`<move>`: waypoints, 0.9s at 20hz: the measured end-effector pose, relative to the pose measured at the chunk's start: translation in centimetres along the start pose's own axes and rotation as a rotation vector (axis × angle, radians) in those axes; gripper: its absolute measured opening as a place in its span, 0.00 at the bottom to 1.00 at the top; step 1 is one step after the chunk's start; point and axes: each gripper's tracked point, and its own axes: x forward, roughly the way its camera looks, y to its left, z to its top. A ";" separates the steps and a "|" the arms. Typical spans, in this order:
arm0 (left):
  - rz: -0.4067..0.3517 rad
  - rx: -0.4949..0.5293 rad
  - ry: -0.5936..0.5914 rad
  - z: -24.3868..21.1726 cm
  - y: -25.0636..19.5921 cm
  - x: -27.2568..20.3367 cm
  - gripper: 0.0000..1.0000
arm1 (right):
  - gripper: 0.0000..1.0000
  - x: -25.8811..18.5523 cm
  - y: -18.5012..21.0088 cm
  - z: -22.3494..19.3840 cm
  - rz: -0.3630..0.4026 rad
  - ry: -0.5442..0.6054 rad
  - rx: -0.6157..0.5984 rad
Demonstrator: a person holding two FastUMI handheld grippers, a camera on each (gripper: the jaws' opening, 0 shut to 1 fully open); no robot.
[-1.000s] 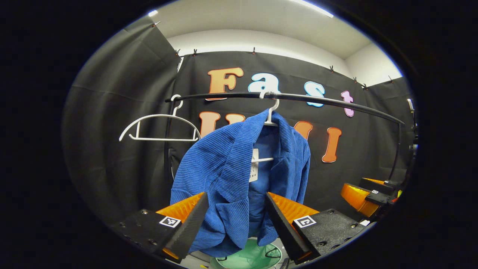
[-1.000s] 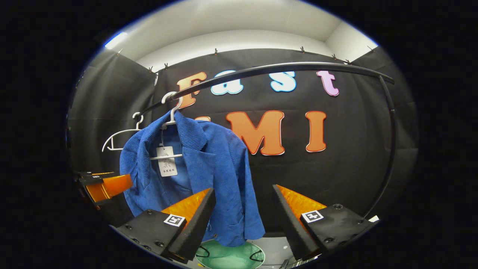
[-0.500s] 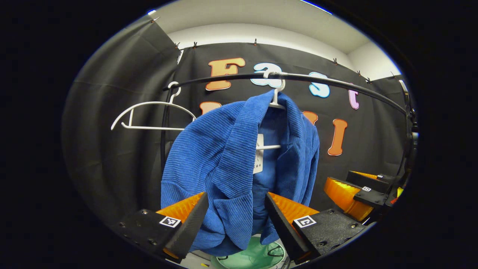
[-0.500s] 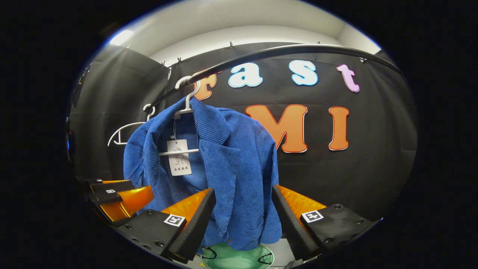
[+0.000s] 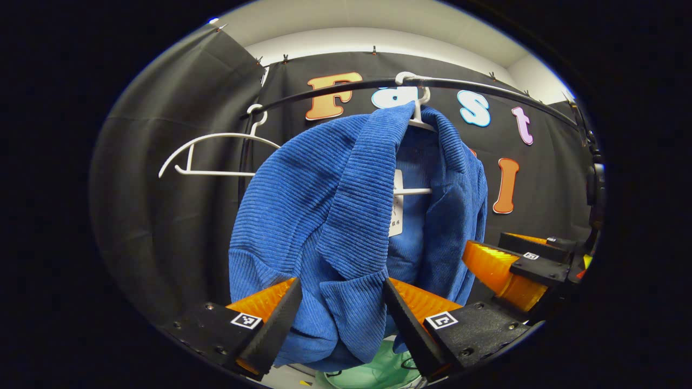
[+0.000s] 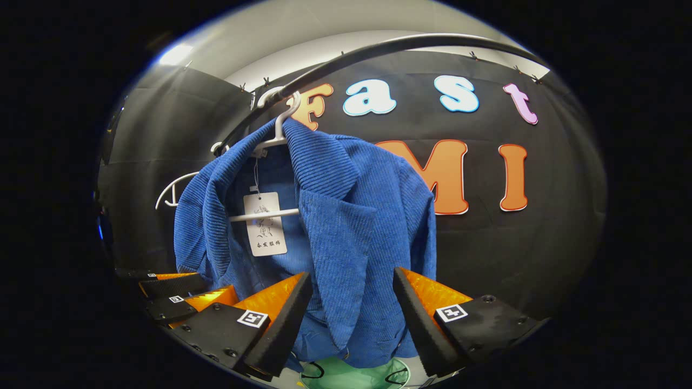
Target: Grasp the clothes on the hanger with both hands and then place them into the laundry hamper below.
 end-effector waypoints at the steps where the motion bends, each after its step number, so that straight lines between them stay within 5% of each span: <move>1: -0.005 -0.013 0.004 -0.1 0.1 0.3 0.95 | 0.98 0.4 0.2 -0.3 0.009 0.008 0.002; 6: 0.001 -0.034 0.009 -0.4 0.6 1.1 0.80 | 0.98 2.3 0.7 -1.6 0.037 0.038 0.027; 8: -0.003 -0.036 0.007 -0.3 0.7 1.1 0.72 | 0.82 2.7 0.6 -1.9 0.038 0.050 0.045; 9: -0.011 -0.039 0.007 -0.3 0.5 1.0 0.67 | 0.84 2.9 0.7 -2.1 0.044 0.053 0.054; 10: -0.025 -0.045 0.009 -0.3 0.2 1.0 0.64 | 0.70 3.1 0.7 -2.1 0.049 0.054 0.062; 11: -0.026 -0.049 0.009 -0.2 0.5 1.0 0.49 | 0.77 3.2 0.9 -1.9 0.058 0.054 0.071; 13: -0.011 -0.042 0.006 0.0 1.0 0.8 0.19 | 0.55 3.2 1.0 -1.9 0.076 0.061 0.089; 14: 0.007 -0.039 0.004 0.1 1.4 0.7 0.20 | 0.45 3.2 0.9 -1.6 0.079 0.062 0.107; 15: -0.002 -0.040 0.002 0.3 1.3 0.5 0.09 | 0.35 3.1 0.8 -1.3 0.082 0.061 0.125; 16: -0.018 -0.046 0.007 0.4 1.0 0.3 0.07 | 0.17 3.1 0.8 -1.2 0.093 0.063 0.145; 18: -0.038 -0.063 0.018 0.4 1.2 0.0 0.06 | 0.11 3.2 0.4 -0.9 0.106 0.068 0.182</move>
